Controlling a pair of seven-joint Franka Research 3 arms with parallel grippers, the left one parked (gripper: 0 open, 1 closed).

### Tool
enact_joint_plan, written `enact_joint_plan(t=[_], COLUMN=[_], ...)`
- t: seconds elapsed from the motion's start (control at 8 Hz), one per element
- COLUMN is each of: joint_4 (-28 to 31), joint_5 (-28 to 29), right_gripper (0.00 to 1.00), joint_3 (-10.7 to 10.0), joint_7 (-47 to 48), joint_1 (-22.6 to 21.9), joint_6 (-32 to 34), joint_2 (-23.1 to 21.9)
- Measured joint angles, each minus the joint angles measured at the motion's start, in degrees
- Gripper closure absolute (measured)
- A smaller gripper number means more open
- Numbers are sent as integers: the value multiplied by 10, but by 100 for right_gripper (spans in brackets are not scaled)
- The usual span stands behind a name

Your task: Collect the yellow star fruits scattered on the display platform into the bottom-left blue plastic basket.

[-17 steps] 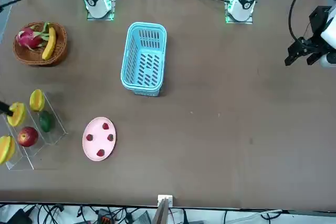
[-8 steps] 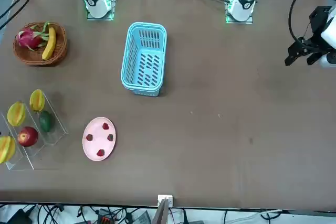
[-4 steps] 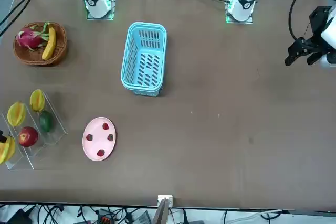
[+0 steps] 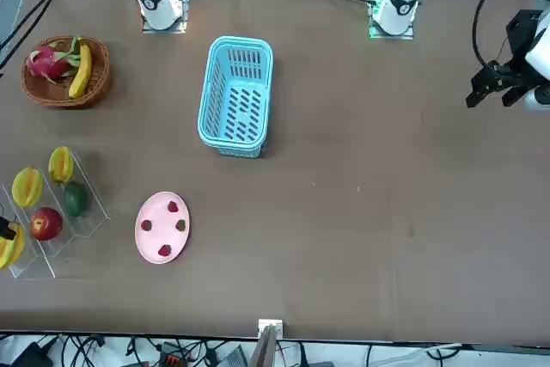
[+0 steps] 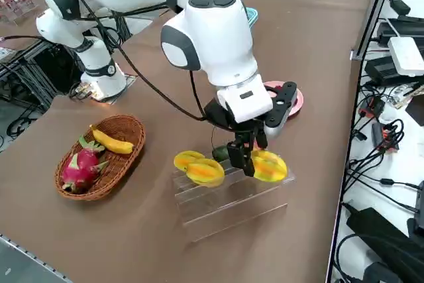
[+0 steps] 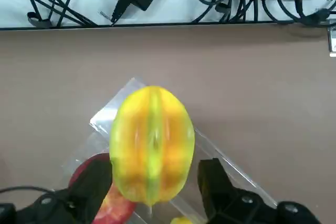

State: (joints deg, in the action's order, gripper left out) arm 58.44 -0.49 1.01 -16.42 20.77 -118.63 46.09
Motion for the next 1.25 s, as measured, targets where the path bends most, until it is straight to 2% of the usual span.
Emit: enact_joint_plan(t=[0.5,0.62,0.75,0.88,1.0,1.12,1.25], joint_4=[0,0,-1,-2,-5,-5,-5], joint_5=[2,2,2,3,3,3,3], right_gripper=[14,33,41,56,62,73,77], joint_3=[0,1,1,1,1,1,1], joint_7=[0,0,0,0,0,0,0], joint_1=[1,1,1,1,1,1,1], joint_6=[-2,-3,-3,-4,-4,-4,-5], joint_2=[2,2,2,2,2,2,3])
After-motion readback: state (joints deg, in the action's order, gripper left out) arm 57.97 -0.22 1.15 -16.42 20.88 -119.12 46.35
